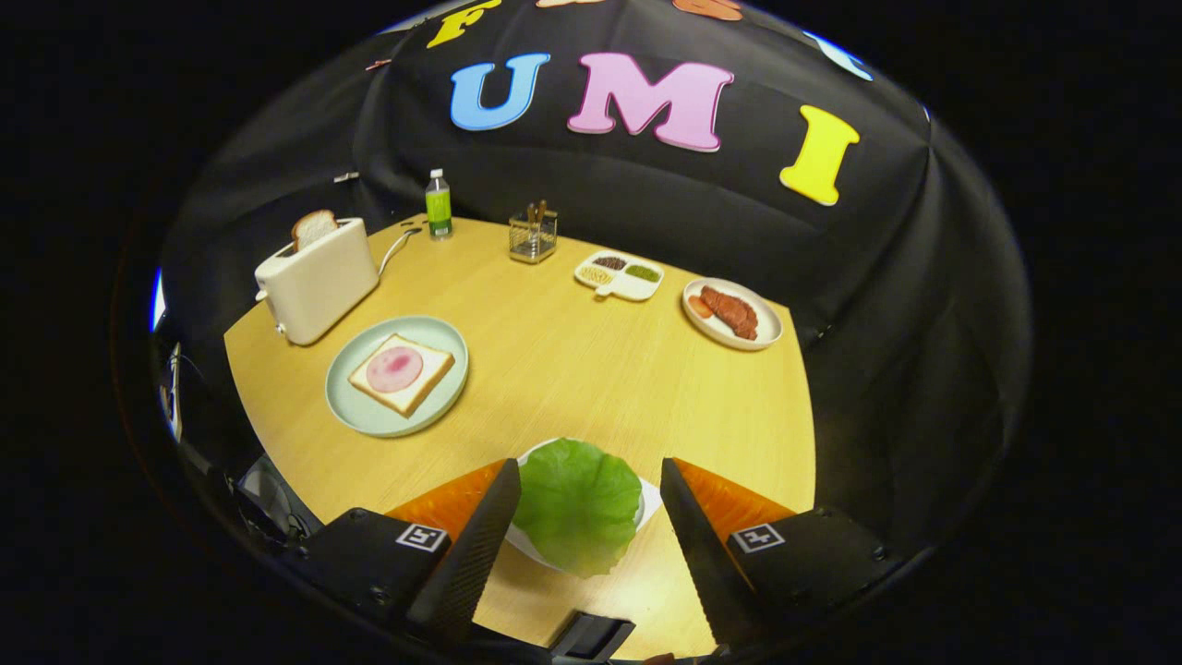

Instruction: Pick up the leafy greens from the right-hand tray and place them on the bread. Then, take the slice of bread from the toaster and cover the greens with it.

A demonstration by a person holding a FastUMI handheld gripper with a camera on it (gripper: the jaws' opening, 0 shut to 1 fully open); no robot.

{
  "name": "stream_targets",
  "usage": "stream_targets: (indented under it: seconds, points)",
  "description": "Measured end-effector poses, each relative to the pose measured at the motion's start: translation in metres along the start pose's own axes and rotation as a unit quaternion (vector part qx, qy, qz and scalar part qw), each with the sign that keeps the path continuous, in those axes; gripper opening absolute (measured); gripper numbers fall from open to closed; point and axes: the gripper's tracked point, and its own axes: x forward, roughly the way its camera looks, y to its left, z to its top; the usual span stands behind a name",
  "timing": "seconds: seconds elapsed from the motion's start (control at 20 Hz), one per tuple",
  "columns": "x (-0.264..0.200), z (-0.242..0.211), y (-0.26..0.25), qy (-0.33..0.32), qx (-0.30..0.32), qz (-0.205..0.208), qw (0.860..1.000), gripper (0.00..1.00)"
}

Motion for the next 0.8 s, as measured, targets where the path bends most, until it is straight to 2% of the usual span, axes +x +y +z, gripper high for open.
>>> stream_targets:
  seconds: [0.4, 0.8]
  points:
    - [0.060, -0.064, 0.015, 0.104, 0.027, 0.056, 0.993, 0.76]
    - [0.080, -0.092, 0.011, 0.146, 0.005, 0.071, 0.987, 0.69]
